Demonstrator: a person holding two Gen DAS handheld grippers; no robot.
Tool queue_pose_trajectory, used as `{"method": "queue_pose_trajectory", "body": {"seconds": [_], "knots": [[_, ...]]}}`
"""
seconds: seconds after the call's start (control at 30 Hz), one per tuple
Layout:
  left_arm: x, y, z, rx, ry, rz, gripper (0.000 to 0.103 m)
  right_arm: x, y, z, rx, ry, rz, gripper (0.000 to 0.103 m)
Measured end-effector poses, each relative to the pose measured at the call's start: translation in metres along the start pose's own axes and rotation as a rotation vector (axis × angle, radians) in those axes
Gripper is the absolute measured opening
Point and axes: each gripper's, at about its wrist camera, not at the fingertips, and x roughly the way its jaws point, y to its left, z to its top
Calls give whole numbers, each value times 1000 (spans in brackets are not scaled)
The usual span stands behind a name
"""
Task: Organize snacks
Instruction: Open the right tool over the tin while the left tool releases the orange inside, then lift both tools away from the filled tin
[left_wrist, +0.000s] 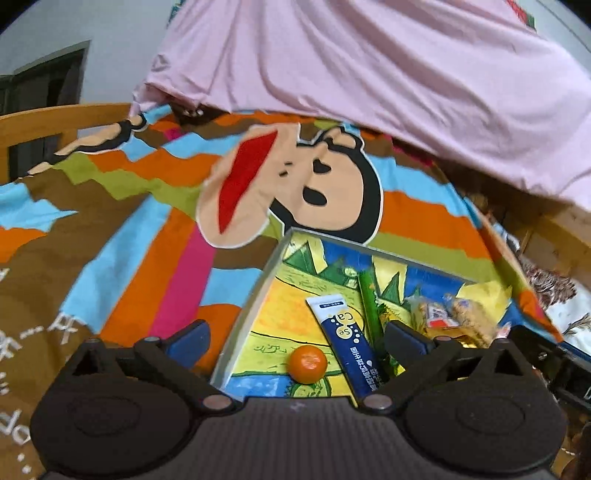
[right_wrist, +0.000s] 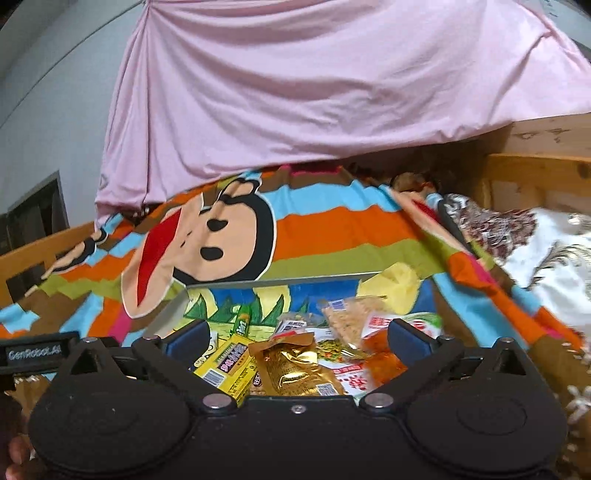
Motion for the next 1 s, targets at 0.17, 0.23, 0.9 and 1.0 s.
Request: {"method": "queue_pose_trajectory", "body": {"seconds": [0.17, 0.23, 0.9, 1.0], "knots": [[-41, 6, -6, 16, -23, 10, 102, -39, 3, 2, 9, 0, -15, 102], [-58, 7, -11, 44, -36, 8, 102, -54, 6, 1, 2, 4, -21, 102], [-160, 21, -69, 189, -44, -25, 102, -178, 27, -43, -63, 77, -64, 102], [-167, 23, -76, 203, -47, -29, 102, -186, 32, -49, -75, 89, -70, 102]]}}
